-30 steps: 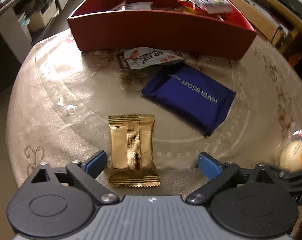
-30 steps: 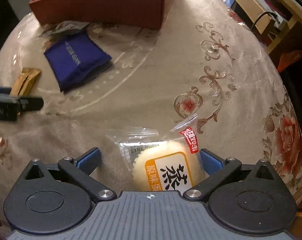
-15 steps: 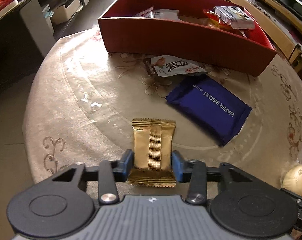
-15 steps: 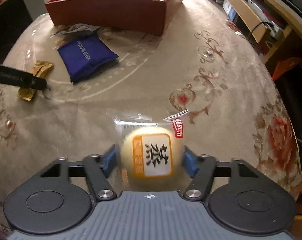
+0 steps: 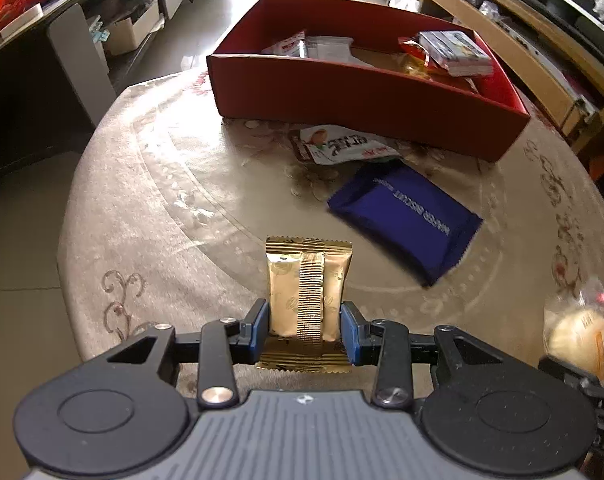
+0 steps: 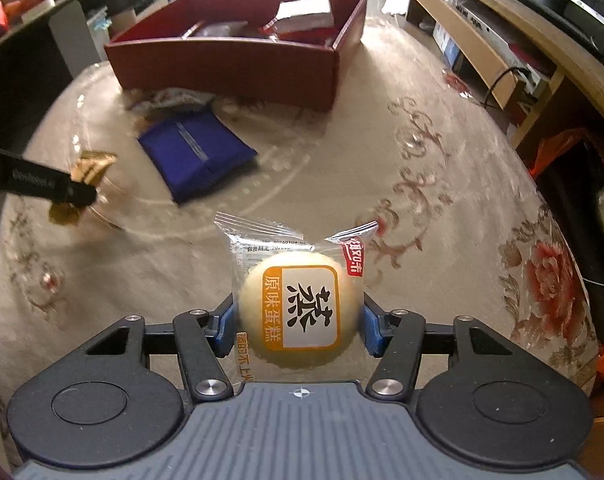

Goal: Organize snacks
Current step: 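Close the right gripper on the wrapped bread bun and lift it, then carry the gold packet with the left gripper while the right gripper carries the bun to the box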

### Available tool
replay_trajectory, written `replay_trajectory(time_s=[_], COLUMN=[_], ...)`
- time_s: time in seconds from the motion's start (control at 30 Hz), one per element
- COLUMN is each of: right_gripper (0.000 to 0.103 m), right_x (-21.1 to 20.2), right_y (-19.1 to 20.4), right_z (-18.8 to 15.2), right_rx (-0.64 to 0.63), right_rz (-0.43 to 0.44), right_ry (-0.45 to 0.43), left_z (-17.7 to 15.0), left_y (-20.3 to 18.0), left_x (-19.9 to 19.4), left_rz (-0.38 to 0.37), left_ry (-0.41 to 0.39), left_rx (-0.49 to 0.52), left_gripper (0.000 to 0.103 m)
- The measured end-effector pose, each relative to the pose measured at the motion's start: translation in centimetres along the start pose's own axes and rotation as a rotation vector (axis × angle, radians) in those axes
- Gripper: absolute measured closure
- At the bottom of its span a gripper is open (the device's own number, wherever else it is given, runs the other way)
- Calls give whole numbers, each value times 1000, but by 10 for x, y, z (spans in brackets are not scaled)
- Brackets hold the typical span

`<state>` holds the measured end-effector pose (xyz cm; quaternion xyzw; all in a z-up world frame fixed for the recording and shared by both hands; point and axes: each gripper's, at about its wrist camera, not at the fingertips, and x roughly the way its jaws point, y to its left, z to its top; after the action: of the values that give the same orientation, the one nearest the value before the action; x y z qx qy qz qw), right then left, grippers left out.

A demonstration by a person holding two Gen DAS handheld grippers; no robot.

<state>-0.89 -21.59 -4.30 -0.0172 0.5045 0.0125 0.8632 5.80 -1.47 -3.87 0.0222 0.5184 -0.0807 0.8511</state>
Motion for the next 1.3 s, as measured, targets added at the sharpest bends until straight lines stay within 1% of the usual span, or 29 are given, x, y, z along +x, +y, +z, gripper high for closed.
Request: replay_trajectory(time_s=[0.4,0.7,0.83,1.0,1.3], right_gripper=[38,38,38,38,38], right_x=[9,12,12,9,5], right_y=[27,46,47,44,37], right_z=[20,37,41,46,57], right_rx=[-18,-36,-31,-11,20], right_rz=[-24,-38,-37,-40,-49], right_ry=[1,-22,-29,-46,-86], left_z=[-6,0,5,9,17], left_y=[-1,-5,-4,-2,-7], left_x=[-2,-18,-21,-23,-26], left_rz=[-12,-9,-3,-4,6], left_ry=[-10,-84,-107,-114,-146], left_rx=[13,37,37,24,34], left_gripper=[65,65,65,65,65])
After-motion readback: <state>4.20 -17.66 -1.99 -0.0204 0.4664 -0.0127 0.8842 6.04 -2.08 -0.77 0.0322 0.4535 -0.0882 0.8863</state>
